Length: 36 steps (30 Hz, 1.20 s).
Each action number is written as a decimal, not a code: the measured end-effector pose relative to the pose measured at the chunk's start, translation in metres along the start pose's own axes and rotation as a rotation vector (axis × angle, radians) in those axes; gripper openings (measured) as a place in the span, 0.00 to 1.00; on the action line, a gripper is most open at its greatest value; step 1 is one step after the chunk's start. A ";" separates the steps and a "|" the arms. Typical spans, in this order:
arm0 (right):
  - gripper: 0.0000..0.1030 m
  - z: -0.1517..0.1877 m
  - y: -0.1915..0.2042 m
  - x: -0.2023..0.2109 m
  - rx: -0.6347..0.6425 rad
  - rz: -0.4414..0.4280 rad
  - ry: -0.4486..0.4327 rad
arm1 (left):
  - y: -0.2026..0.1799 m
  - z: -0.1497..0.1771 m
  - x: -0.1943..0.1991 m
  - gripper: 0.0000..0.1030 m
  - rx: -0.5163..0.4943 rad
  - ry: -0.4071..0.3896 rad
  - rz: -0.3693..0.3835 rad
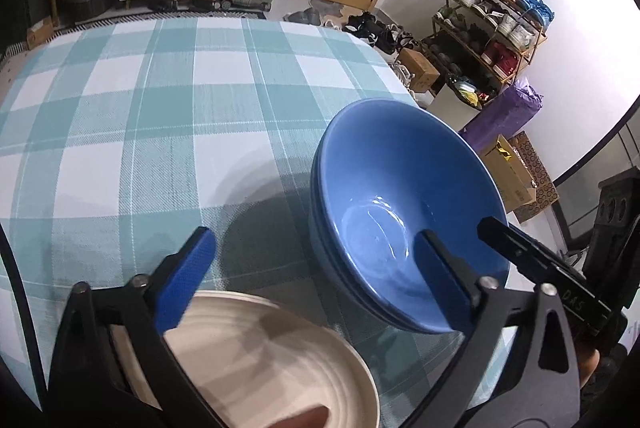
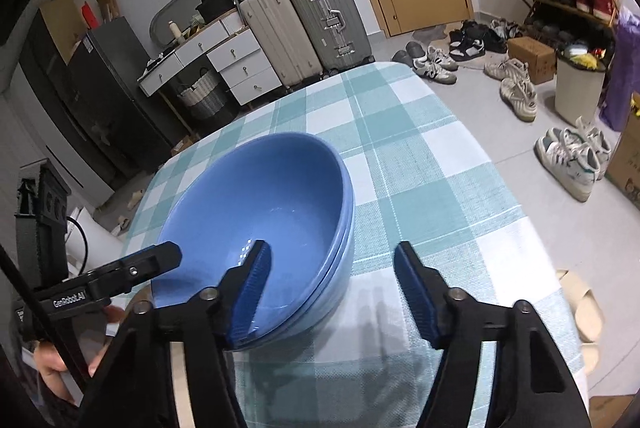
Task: Organize plates and bowls
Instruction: 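Close both tools on the rim of the three-bowl stack, then lift the bowl stack with both tools and carry it over the cream plates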
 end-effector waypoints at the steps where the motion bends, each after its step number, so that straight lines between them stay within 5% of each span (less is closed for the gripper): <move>1: 0.55 0.000 0.000 -0.002 -0.002 -0.003 0.003 | 0.000 0.000 -0.003 0.84 0.005 0.007 0.007; 7: 0.39 0.002 0.001 -0.008 -0.016 -0.050 0.024 | -0.005 0.000 -0.012 0.58 -0.006 0.023 0.041; 13: 0.36 0.002 0.004 -0.009 -0.012 -0.045 0.020 | -0.013 0.000 -0.017 0.34 -0.021 0.031 0.061; 36: 0.33 0.004 0.003 0.008 -0.009 -0.016 0.003 | -0.031 0.000 0.001 0.33 -0.101 -0.007 0.011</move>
Point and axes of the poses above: each gripper's, at about its wrist camera, not at the fingertips, and x roughly against the way its jaws point, y to its left, z to its underside, the point moved 1 cm from there along -x, roughly the way its jaws point, and after that the axes turned 1 degree about -x, right-handed, at the moved point
